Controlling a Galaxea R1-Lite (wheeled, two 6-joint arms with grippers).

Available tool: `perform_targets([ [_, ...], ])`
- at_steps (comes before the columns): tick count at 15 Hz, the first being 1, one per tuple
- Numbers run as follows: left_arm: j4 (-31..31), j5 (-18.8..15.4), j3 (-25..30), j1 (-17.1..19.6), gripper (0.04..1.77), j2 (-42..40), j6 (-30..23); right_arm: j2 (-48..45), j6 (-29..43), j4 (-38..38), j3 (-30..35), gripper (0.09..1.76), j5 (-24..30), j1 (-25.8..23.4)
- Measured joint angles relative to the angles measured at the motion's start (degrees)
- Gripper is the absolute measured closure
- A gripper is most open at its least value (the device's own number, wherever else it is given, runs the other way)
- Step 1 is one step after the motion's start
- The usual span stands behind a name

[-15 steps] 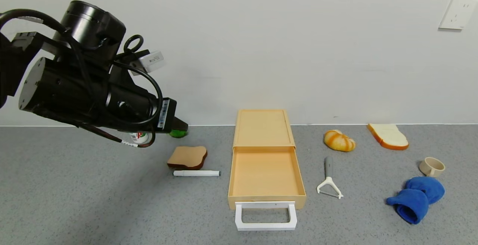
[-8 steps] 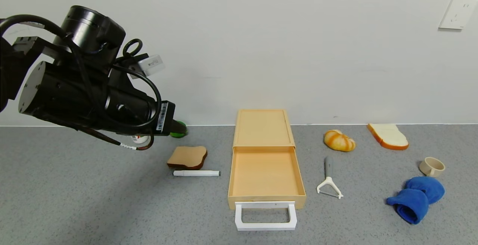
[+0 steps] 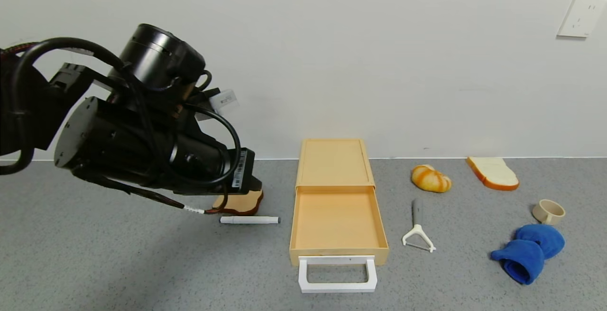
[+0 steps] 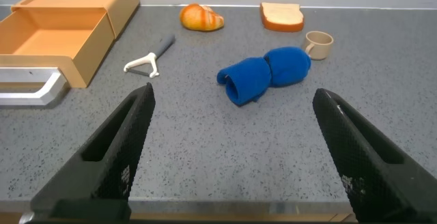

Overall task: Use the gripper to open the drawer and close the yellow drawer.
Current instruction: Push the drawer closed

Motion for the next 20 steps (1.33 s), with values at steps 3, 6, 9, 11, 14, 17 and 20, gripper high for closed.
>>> perform_targets([
  [3,0.09,4.92,0.09,-7.57,1.70,2.04,-7.63,0.00,-0.02,0.00,0.00,0.15,-0.01,0.00],
  [6,0.38,10.06,0.04,-13.84,1.70,4.46,-13.75,0.00,0.00,0.00,0.00,0.15,0.00,0.00],
  [9,0.83,11.87,-0.30,-17.91,1.70,7.11,-19.54,0.00,0.00,0.00,0.00,0.15,-0.04,0.00],
  [11,0.96,13.40,-0.20,-20.24,1.70,9.07,-22.80,0.00,-0.02,-0.02,0.00,0.14,-0.01,0.00],
  [14,0.72,16.09,1.40,-22.95,1.70,12.30,-27.75,0.00,0.00,0.00,0.00,0.14,0.00,0.00],
  [17,0.13,18.74,4.24,-25.82,1.70,14.17,-28.11,0.00,0.00,0.00,0.00,0.14,-0.04,0.00],
  [20,-5.05,20.72,7.78,-28.17,1.70,15.49,-28.42,0.00,0.00,0.00,0.00,0.14,-0.01,0.00],
])
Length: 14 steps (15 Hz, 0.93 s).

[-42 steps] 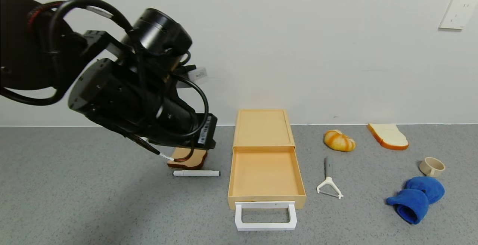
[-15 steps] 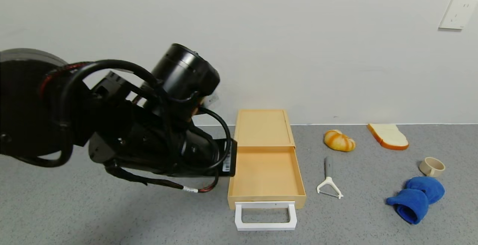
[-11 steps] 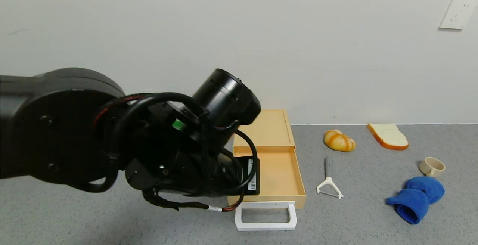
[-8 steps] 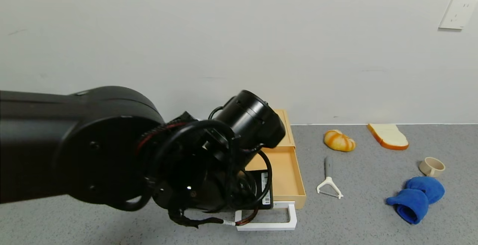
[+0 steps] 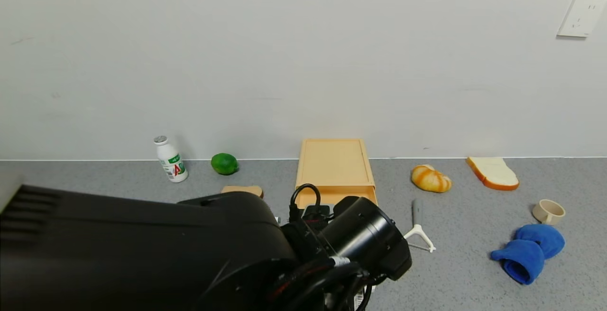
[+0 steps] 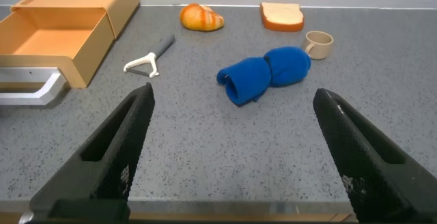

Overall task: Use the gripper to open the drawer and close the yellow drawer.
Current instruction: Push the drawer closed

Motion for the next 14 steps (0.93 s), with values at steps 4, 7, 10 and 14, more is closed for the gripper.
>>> perform_targets([
  [4,-4.44,0.48,4.30,-2.39,1.70,2.10,-2.71,0.00,0.00,0.00,0.00,0.14,-0.02,0.00],
  [7,-4.55,1.33,4.99,-2.84,1.70,4.24,-4.27,0.00,0.00,0.00,0.00,0.14,0.01,0.00],
  [10,-4.66,2.43,4.66,-2.84,1.70,6.31,-4.90,0.00,0.00,0.00,0.00,0.14,-0.02,0.00],
  [14,-7.11,2.54,4.38,-2.80,1.70,8.87,-5.53,0.00,0.00,0.00,0.00,0.14,0.00,0.00],
])
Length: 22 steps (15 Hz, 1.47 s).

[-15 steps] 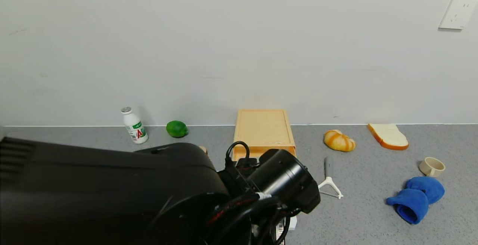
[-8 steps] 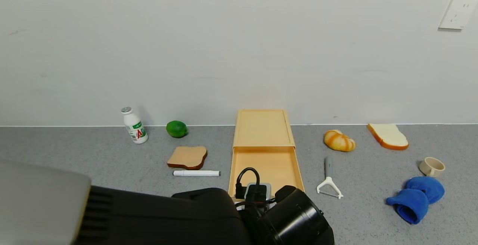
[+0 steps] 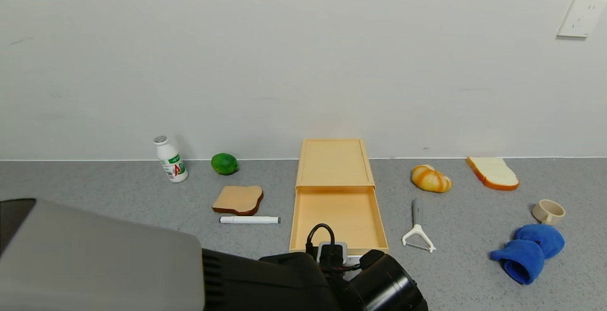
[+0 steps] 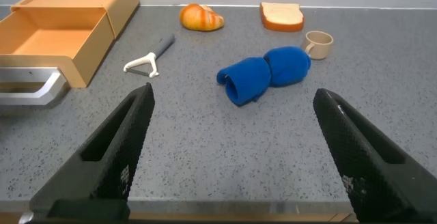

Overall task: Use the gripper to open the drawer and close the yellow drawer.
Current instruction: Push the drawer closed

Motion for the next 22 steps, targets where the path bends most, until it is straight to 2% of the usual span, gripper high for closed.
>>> perform_targets([
  [4,-0.91,0.38,-1.12,1.01,1.70,2.73,-0.22,0.00,0.00,0.00,0.00,0.14,0.04,0.00],
  [9,-0.96,3.17,-3.46,2.21,1.70,5.07,-0.09,0.00,0.00,-0.02,0.00,0.14,0.00,0.00],
  [22,-1.66,6.81,-4.60,2.91,1.70,7.63,-0.41,0.00,-0.02,0.00,0.00,0.14,0.00,0.00],
])
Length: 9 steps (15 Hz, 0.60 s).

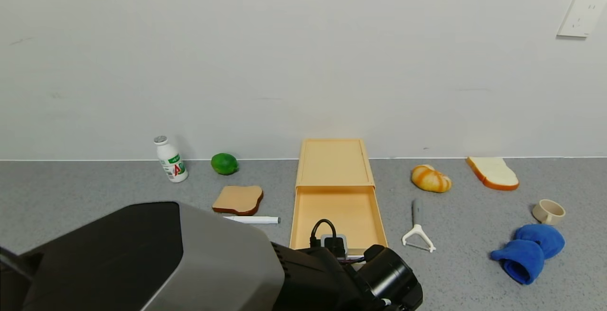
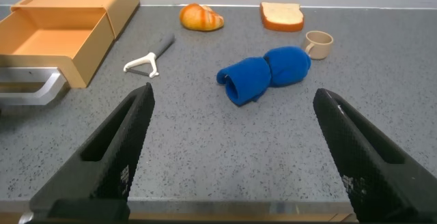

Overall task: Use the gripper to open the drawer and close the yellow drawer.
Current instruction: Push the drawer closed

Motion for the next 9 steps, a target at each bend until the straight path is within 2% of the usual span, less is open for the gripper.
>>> perform_targets([
  [9,0.11,0.74,-2.88,2.21,1.70,0.22,1.76,0.00,0.00,0.00,0.00,0.14,0.00,0.00],
])
